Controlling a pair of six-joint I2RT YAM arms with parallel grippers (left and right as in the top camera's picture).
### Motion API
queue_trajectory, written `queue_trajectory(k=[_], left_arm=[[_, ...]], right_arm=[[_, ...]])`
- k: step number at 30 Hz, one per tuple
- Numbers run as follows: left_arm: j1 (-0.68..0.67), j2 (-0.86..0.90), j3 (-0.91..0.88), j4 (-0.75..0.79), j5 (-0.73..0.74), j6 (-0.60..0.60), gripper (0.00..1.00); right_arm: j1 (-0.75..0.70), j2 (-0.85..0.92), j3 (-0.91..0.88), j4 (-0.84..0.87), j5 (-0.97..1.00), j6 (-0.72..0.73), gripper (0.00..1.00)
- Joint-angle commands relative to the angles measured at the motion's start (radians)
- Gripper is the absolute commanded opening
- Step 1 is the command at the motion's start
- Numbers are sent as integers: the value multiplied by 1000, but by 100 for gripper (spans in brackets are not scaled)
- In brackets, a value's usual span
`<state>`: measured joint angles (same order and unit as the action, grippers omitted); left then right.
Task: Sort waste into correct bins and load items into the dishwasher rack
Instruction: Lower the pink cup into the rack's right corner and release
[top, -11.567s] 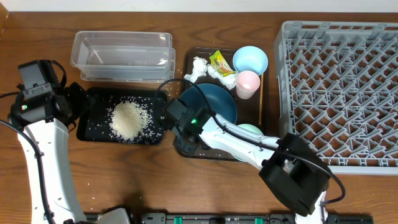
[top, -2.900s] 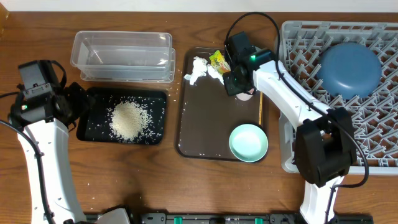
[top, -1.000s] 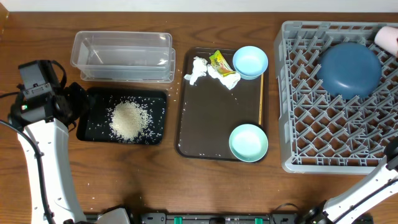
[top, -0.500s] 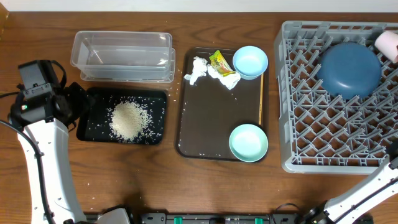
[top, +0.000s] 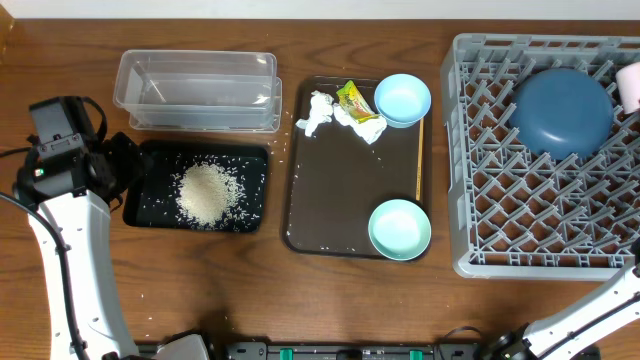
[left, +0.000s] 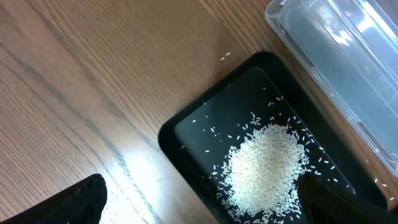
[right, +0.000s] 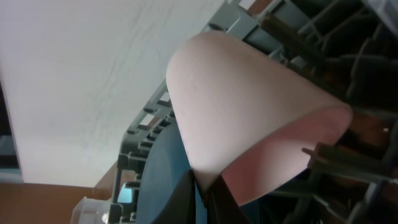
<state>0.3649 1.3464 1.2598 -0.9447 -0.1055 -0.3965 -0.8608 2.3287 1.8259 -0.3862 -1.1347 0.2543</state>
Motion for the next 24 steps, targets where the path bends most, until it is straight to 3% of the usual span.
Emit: queue_trajectory(k=[1,9,11,18,24], left_arm=[[4,-5,20,-4,-11,-2,100],[4,-5,20,-4,-12,-2,100],[4,-5,20,-4,-11,-2,100],[4,-5,20,-4,-12,-2,100],[4,-5,20,-4,-12,-2,100]], right_arm=[[-35,23,4,-32,68,-24,5],[-69,-43,4,-102,103,-24,4],[-72,-72,4,-146,159,-24,9],[-64,-212,4,-335,479,-24,9],[-31,-342,4,-340,582,-24,11]])
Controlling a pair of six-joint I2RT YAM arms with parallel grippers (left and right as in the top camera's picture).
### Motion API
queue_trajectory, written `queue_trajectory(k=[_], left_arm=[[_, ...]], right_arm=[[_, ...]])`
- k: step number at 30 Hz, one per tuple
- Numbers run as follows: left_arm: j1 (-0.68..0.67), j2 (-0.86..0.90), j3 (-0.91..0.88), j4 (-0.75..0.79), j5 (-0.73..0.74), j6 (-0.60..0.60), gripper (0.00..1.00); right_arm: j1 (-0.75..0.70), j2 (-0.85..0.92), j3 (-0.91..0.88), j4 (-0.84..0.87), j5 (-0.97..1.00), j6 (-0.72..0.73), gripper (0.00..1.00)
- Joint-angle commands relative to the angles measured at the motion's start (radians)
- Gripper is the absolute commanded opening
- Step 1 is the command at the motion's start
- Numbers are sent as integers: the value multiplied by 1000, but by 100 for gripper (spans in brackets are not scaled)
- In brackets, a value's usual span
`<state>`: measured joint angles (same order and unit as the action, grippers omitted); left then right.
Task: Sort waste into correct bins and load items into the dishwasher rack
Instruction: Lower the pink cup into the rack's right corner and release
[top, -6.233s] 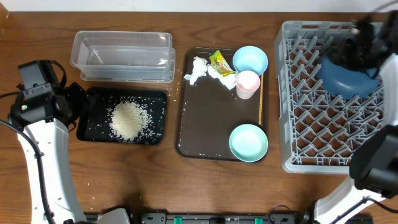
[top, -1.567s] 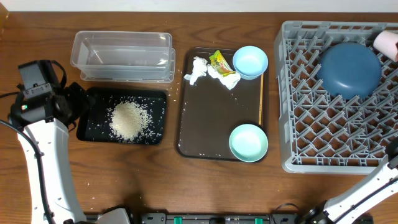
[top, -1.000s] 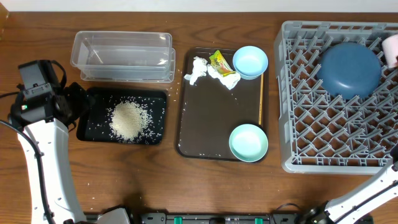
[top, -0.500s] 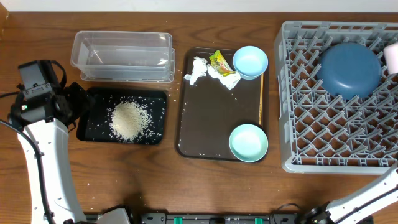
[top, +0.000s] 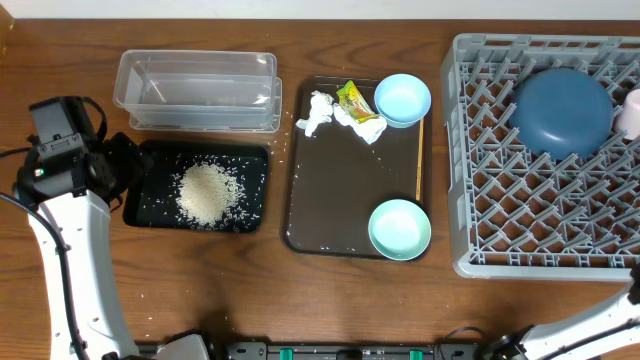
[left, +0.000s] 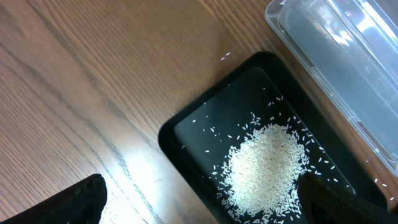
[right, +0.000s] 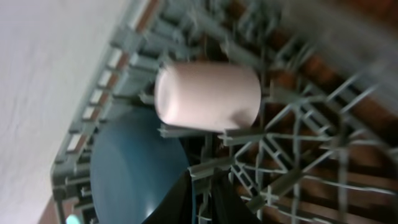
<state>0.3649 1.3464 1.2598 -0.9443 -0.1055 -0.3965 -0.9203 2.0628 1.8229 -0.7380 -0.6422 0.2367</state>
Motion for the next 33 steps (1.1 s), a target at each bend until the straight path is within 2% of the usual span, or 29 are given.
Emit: queue_trajectory(k=[1,6,9,12,17,28,33], left_arm=[[4,-5,20,-4,-11,-2,100],[4,-5,20,-4,-11,-2,100],[4,-5,20,-4,-11,-2,100],[4,-5,20,-4,-12,-2,100],[4,-5,20,-4,-11,-2,100],[4,-5,20,-4,-12,-2,100],[4,-5,20,-4,-12,-2,100]], right_arm=[[39,-91,7,25,90,-6,11],[136,-113,7,138,171,-6,9],[229,-93,7,143,419,-6,1],[319,-56,7,143,643,-35,1],[400,12,7,172,888,-60,1],[386,75,6,201,926,-58,1],[369,77,6,208,859,-54,1]])
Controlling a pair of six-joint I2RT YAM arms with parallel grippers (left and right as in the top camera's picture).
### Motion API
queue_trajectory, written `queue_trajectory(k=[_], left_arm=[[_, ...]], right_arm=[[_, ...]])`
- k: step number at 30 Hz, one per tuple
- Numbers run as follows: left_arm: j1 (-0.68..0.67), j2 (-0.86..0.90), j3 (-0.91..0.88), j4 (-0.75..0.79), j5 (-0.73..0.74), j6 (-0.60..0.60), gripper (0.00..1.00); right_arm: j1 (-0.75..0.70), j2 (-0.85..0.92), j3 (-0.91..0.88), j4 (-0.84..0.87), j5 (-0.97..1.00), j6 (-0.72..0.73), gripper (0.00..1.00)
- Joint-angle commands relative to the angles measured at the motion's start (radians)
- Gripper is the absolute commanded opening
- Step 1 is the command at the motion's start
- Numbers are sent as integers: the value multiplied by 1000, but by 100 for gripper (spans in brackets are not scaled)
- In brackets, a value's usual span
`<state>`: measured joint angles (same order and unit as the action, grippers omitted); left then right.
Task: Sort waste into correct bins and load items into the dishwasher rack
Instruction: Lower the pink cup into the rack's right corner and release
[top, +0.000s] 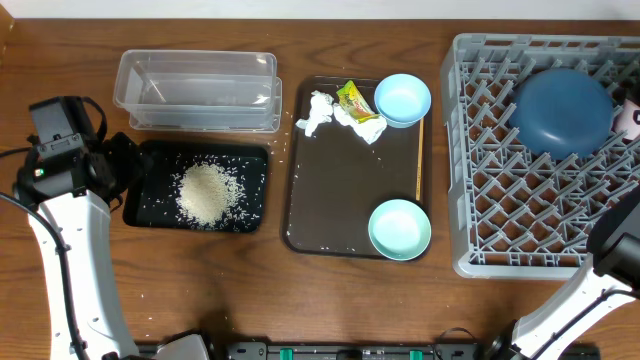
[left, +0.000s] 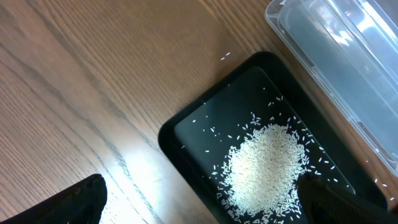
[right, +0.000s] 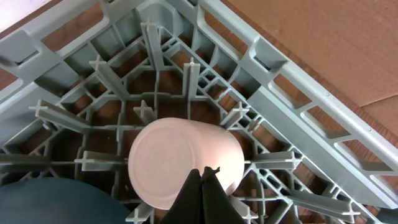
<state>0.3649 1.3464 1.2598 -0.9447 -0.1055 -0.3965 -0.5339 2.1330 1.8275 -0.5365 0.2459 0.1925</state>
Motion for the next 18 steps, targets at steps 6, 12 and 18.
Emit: queue_trajectory(k=[6,12,18], left_arm=[[4,-5,20,-4,-11,-2,100],[4,-5,20,-4,-11,-2,100],[4,-5,20,-4,-11,-2,100]], right_arm=[[-32,7,2,58,-180,-10,1],[-29,42,1,68,-200,-11,1],[-30,66,1,54,-165,-10,1]])
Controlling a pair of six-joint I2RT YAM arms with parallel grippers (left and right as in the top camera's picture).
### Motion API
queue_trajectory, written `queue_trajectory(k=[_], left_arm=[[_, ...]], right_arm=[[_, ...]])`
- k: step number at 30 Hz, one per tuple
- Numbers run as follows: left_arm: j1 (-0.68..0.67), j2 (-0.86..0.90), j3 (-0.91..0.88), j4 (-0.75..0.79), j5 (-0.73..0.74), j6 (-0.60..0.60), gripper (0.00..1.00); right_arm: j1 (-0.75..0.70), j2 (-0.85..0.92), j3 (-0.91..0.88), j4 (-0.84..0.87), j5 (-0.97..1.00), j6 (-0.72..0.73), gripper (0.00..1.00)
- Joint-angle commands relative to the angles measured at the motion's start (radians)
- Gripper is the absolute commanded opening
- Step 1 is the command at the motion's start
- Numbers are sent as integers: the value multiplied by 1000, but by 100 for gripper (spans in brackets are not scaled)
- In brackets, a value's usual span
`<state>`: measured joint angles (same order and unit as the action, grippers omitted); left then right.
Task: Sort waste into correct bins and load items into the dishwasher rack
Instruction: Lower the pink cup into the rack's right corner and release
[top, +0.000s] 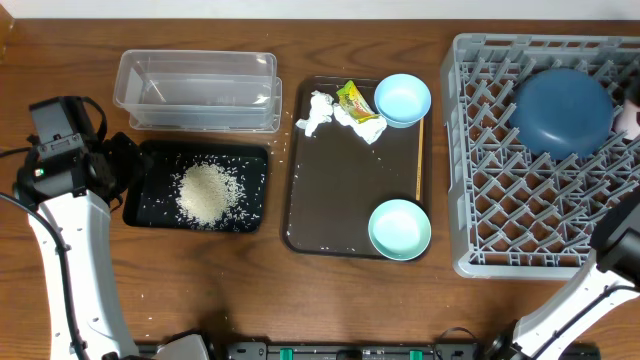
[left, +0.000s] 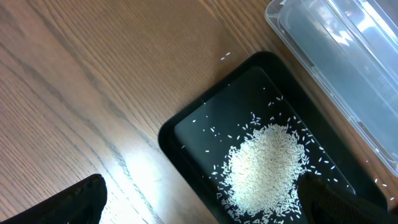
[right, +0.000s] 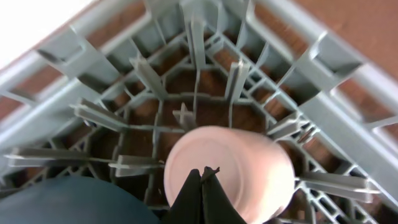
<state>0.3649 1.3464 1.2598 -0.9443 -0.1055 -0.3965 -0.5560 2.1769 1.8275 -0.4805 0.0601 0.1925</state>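
Note:
A pink cup (right: 242, 168) stands upside down between the tines in the far right corner of the grey dishwasher rack (right: 348, 118). My right gripper (right: 205, 169) is shut, its tips just above the cup's base. A blue bowl (top: 562, 110) lies upside down in the rack (top: 470, 150). On the brown tray (top: 300, 200) are two teal bowls (top: 403, 98) (top: 400, 228), crumpled napkins (top: 320, 112), a yellow wrapper (top: 352, 98) and a chopstick (top: 419, 160). At the left, my left gripper (left: 205, 210) hangs open over the black tray's edge.
A black tray (top: 150, 160) holding a heap of rice (top: 207, 192) lies left of the brown tray. A clear plastic bin (top: 197, 90) stands behind it. The rack fills the table's right side. Loose rice grains dot the wood.
My right gripper, still shut, has shifted a little over the upside-down pink cup, which now sits lower and more to the right in the wrist view. The left arm has not moved.
The pink cup was first close against my right gripper at the rack's far right corner. Then it was seen from farther off among the tines beside the blue bowl. Then it stood upside down under my shut right gripper, as now. The left arm stayed still.

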Motion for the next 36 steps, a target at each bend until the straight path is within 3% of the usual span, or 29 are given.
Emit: queue_trajectory(k=[1,6,18,26,31,33,34,36], left_arm=[[4,-5,20,-4,-12,-2,100],[4,-5,20,-4,-12,-2,100],[4,-5,20,-4,-12,-2,100],[4,-5,20,-4,-12,-2,100],[4,-5,20,-4,-12,-2,100],[4,-5,20,-4,-12,-2,100],[4,-5,20,-4,-12,-2,100],[4,-5,20,-4,-11,-2,100]], right_arm=[[-8,22,1,-2,33,-11,1],[-12,22,2,-31,103,-14,1],[-13,-6,2,-112,475,-15,1],[16,-106,2,-98,417,-6,1],[63,-225,2,-92,90,-6,10],[77,-268,2,-91,-100,-6,19],[86,-297,2,-91,-257,-6,39],[100,-332,2,-90,-520,-6,92]])
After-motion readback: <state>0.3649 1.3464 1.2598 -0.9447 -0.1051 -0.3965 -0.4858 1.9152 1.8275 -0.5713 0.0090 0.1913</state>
